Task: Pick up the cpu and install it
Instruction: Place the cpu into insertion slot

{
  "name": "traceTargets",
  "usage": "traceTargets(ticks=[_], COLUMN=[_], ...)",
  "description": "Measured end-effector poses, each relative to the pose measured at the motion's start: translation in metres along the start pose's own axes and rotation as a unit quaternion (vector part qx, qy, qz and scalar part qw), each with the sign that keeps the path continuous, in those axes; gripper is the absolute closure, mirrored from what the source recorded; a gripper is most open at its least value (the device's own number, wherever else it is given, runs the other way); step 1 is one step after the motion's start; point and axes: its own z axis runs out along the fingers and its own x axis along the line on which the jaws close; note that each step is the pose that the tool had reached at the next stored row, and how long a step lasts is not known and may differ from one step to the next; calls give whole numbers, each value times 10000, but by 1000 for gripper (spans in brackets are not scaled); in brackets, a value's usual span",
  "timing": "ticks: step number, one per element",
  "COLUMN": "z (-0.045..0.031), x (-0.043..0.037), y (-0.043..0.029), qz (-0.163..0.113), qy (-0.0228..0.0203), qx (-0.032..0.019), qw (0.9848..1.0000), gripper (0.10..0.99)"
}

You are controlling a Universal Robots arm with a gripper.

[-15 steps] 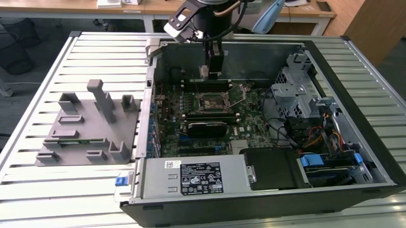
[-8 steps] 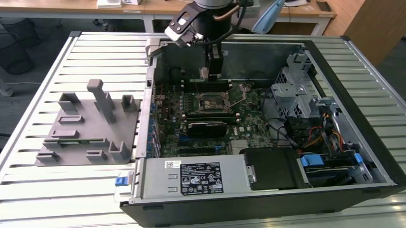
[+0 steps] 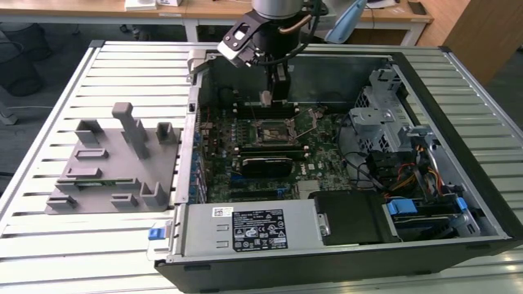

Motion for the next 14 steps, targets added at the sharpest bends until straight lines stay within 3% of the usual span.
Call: traceTargets(ticks=[6, 14], z=[75, 119], x=[0, -1], y=[9, 10], qz=[-5, -6], qy=[1, 0], qx=[0, 0], qw=[10000, 10000], gripper=[545, 545])
